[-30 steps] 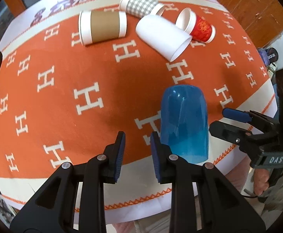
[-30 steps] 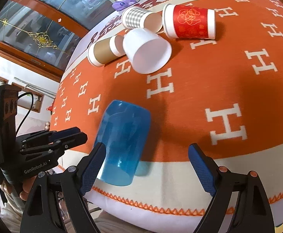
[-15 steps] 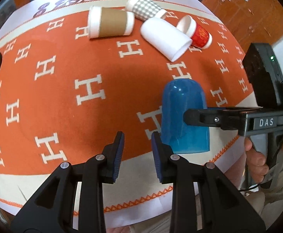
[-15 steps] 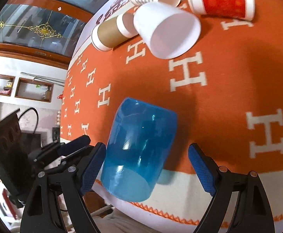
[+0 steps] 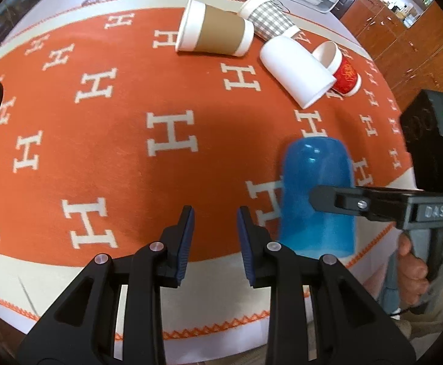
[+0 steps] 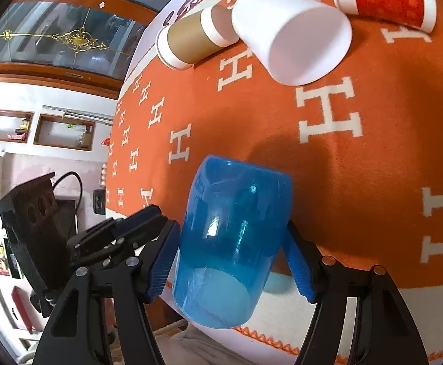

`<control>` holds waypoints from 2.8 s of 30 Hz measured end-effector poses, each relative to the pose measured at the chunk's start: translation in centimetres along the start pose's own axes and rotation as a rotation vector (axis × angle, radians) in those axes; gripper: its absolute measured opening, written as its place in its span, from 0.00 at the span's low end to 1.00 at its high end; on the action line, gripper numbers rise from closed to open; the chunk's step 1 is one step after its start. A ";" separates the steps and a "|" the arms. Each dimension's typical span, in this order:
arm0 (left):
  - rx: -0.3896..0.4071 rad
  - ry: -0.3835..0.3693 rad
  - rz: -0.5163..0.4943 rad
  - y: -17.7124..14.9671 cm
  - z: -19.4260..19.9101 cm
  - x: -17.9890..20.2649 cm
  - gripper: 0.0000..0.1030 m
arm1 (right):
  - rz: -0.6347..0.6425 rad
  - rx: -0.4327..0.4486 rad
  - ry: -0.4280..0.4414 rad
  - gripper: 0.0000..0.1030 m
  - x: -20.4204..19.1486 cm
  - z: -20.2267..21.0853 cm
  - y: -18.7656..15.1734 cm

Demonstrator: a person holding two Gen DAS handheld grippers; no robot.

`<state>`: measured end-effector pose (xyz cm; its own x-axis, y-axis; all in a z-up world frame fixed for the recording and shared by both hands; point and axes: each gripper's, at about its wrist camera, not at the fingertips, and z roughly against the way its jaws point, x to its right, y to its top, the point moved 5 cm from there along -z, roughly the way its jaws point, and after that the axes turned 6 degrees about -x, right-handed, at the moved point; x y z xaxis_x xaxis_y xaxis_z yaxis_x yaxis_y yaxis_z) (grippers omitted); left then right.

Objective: Flip cup upside down
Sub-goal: 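Grasp the blue cup with the right gripper and turn it mouth-down, then lower the inverted blue cup onto the cloth with the right gripper, then open the right gripper and pull it back from the blue cup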

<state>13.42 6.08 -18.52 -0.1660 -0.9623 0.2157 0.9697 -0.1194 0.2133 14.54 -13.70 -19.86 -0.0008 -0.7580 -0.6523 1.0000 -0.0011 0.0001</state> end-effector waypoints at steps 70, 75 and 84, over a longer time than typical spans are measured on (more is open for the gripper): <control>0.568 0.280 0.007 -5.7 8.6 4.0 0.79 | 0.439 0.650 -0.463 0.75 -6.2 6.8 -14.7; 0.602 0.252 0.011 -5.4 11.0 4.9 0.81 | 0.403 0.669 -0.463 0.75 -6.9 9.6 -15.0; 0.550 0.189 0.020 -4.8 14.6 6.3 0.81 | 0.324 0.678 -0.490 0.75 -8.3 14.5 -15.1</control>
<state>5.08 4.12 -4.24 -0.0652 -0.9959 0.0619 0.7284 -0.0051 0.6852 -0.58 -16.80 -3.46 0.1262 -0.9812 -0.1461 0.7360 -0.0061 0.6769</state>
